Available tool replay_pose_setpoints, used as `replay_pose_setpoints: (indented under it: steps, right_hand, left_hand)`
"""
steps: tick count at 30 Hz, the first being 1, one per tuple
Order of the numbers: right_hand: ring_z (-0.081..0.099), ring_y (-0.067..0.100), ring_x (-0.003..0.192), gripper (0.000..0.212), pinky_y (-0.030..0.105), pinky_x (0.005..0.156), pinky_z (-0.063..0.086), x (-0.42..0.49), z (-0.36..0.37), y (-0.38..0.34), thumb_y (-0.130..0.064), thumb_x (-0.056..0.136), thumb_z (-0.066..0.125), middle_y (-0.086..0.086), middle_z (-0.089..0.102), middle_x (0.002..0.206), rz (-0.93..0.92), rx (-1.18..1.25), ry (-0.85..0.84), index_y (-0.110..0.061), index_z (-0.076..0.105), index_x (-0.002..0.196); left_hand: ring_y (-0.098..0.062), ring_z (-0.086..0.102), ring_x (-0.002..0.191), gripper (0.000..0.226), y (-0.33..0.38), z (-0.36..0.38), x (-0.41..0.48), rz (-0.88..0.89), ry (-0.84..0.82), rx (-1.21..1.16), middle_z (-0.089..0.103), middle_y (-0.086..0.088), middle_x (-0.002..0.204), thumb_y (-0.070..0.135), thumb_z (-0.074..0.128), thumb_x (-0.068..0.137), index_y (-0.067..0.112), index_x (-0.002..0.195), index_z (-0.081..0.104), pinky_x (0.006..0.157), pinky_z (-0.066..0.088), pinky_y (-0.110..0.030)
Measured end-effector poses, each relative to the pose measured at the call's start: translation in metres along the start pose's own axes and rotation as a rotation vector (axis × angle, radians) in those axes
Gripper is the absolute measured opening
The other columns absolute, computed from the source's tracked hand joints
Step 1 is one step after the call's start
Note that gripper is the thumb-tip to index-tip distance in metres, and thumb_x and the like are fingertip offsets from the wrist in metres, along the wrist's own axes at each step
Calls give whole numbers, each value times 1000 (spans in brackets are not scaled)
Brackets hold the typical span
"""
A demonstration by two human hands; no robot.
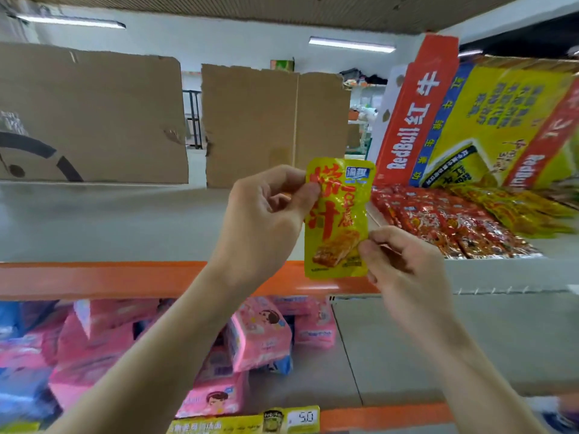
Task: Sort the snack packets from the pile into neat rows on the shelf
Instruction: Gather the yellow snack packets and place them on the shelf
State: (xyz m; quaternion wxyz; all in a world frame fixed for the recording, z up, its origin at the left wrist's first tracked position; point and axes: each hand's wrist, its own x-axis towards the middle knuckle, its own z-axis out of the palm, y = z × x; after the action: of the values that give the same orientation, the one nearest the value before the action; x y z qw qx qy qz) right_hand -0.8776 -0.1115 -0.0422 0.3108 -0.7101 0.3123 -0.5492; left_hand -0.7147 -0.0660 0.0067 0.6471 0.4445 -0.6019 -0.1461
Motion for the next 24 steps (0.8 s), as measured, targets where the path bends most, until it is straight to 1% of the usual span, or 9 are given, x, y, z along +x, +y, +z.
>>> replay_pose_setpoints:
  steps: [2,3,5,8,12,16,19,21,24]
  right_hand:
    - [52,-1,50,39,12,51,38,-15,-9,1,2,92,61,-19,58,53,12,-19,33,-28,66,68]
    - [51,1,50,40,15,51,39,-22,-15,2,1,91,62,-17,59,54,18,-26,57,-32,69,70]
    - [51,6,50,41,21,53,40,-33,-30,0,-2,92,62,-10,58,54,41,-47,115,-37,70,73]
    - [49,12,50,26,18,50,38,-37,-56,-12,-3,91,63,-5,54,50,66,-94,215,-24,66,76]
    - [49,11,52,24,16,50,37,-36,-92,-19,-7,89,66,-10,56,52,54,-140,319,-30,65,81]
    - [50,11,51,28,20,52,39,-53,-115,-5,-6,87,68,-7,57,52,63,-119,376,-31,66,76]
    - [48,11,47,27,20,48,36,-62,-139,6,-7,87,69,-3,56,49,97,-119,408,-30,67,73]
    - [46,9,47,23,19,46,34,-61,-163,4,-10,87,70,-2,57,50,103,-119,437,-30,68,74]
    - [45,6,45,20,17,45,33,-61,-207,-2,-14,87,69,-4,58,51,76,-125,434,-31,69,76]
  left_hand:
    - [-1,43,45,25,-1,10,-6,-16,-49,-54,57,17,55,9,61,95,23,75,67,46,33,-13]
    - [0,44,44,25,-2,17,-9,-19,-71,-76,57,19,54,9,62,95,23,75,68,46,33,-10]
    - [-1,43,45,23,-2,33,-11,-15,-111,-125,56,18,53,10,62,95,22,76,68,46,33,-12]
    - [-3,41,47,19,4,58,-7,-9,-127,-216,56,12,57,13,63,94,18,77,69,47,34,-16]
    - [-12,39,50,20,22,90,-4,-16,-167,-256,56,-16,67,14,60,97,6,79,65,49,33,-24]
    - [-6,43,49,19,36,117,-8,0,-254,-225,60,-3,67,14,61,96,8,79,65,48,37,-18]
    - [-9,44,50,16,42,145,-12,36,-266,-165,63,-13,72,16,65,94,7,81,66,49,38,-22]
    - [-11,47,51,17,50,166,-11,57,-257,-165,62,-8,67,18,66,92,12,77,65,50,40,-25]
    - [-8,49,52,17,65,201,-8,75,-278,-192,68,-6,72,19,66,93,13,77,65,49,38,-17]
